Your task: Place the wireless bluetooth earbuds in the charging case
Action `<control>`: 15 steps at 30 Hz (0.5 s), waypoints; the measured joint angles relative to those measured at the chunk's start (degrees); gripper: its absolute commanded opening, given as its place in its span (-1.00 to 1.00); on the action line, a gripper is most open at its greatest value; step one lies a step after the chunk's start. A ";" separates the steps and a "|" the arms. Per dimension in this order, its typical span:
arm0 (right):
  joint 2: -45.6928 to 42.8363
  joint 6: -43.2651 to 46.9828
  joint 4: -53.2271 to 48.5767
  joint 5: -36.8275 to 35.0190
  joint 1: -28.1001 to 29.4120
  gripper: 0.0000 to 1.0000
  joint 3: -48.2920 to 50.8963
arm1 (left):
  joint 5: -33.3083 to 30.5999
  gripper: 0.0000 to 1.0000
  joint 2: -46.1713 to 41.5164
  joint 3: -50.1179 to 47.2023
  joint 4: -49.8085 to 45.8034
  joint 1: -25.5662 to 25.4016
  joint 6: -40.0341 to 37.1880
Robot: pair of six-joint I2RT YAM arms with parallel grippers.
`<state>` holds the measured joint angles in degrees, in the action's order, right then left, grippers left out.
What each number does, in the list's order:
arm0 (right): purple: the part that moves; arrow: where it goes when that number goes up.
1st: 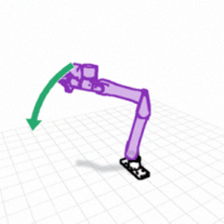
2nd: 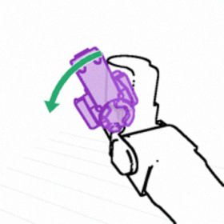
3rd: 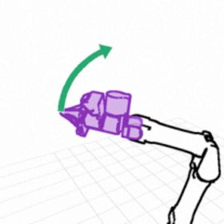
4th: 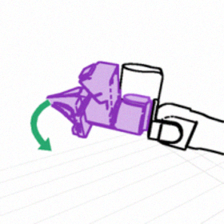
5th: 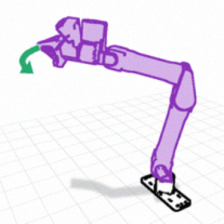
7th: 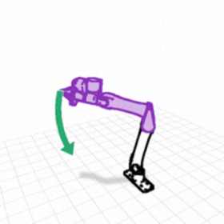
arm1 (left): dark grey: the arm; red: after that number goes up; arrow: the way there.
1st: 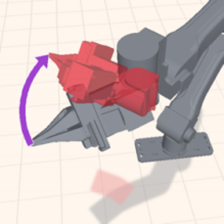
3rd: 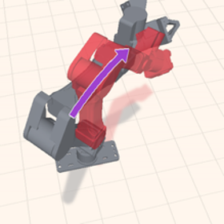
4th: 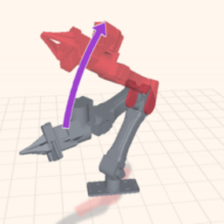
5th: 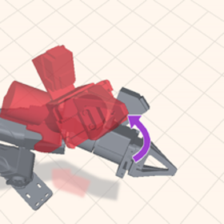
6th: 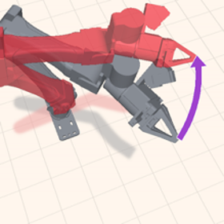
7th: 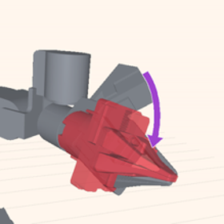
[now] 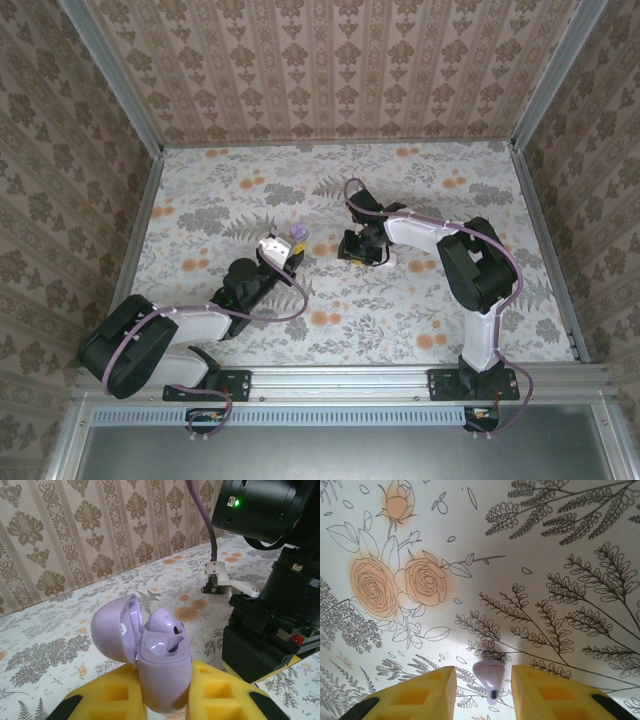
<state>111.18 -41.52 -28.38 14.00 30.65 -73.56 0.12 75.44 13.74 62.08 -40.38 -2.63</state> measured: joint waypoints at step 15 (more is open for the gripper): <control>-0.26 2.58 -10.49 -4.33 1.84 -0.31 -6.27 | 0.07 -0.96 -0.92 0.00 -0.35 0.42 -0.17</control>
<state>110.91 -38.94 -38.87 9.67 32.49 -79.83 0.19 74.52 13.74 61.73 -39.97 -2.81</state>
